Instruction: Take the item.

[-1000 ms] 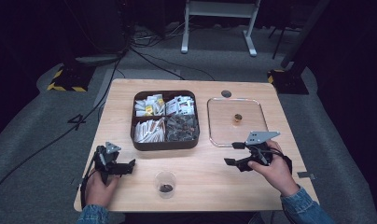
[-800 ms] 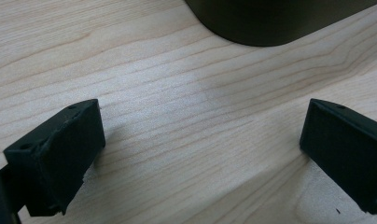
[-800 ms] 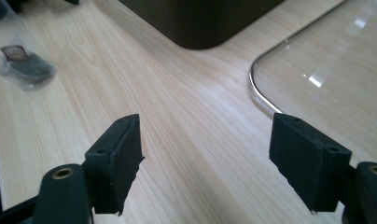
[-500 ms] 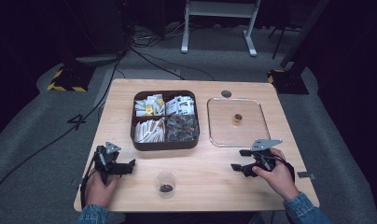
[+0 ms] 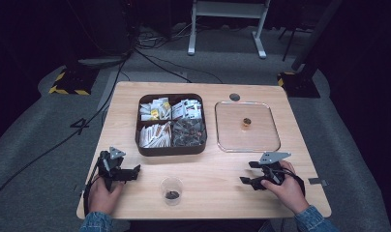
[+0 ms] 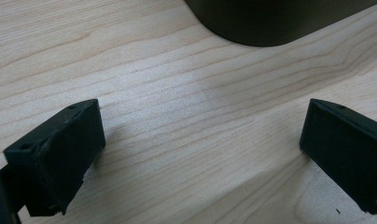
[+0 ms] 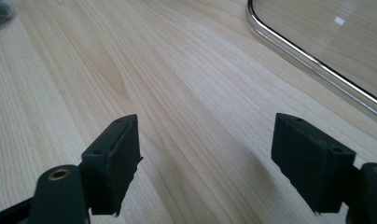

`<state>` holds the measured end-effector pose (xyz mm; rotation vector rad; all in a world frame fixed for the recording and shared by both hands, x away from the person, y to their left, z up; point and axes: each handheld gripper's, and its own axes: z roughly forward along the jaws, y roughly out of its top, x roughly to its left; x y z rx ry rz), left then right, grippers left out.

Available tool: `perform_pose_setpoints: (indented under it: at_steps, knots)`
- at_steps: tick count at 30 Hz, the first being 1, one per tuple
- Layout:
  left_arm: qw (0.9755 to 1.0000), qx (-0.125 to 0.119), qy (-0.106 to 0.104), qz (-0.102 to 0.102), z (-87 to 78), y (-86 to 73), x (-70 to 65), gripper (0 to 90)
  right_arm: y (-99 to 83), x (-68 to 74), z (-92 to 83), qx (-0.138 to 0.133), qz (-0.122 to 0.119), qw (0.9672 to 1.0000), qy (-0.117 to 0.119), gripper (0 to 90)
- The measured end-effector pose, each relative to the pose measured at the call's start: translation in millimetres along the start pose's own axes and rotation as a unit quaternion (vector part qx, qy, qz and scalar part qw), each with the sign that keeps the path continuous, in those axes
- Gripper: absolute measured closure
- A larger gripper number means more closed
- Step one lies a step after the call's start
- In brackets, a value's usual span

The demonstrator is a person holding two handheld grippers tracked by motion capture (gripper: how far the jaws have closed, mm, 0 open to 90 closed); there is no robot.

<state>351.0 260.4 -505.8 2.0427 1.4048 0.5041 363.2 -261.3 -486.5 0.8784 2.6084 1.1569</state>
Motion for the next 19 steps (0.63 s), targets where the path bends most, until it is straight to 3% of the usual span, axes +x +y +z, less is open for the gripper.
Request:
perform_pose_setpoints:
  at_steps: [7,11,13,14,19]
  knots:
    - [1.0,0.0,0.0,0.0,0.0,0.0,0.0,0.3,-5.6,1.9,1.8,0.008,-0.004,1.0,-0.004,19.3]
    - [1.0,0.0,0.0,0.0,0.0,0.0,0.0,0.3,-10.0,2.6,6.3,0.021,-0.02,0.9995,-0.015,14.7]
    - [1.0,0.0,0.0,0.0,0.0,0.0,0.0,0.4,-11.4,4.3,10.0,0.013,-0.033,0.9988,-0.034,10.6]
    - [1.0,0.0,0.0,0.0,0.0,0.0,0.0,0.4,-12.7,5.1,12.7,0.004,-0.028,0.9989,-0.038,5.9]
    - [1.0,0.0,0.0,0.0,0.0,0.0,-0.2,0.3,-12.5,6.1,15.5,0.005,-0.031,0.9988,-0.038,2.8]
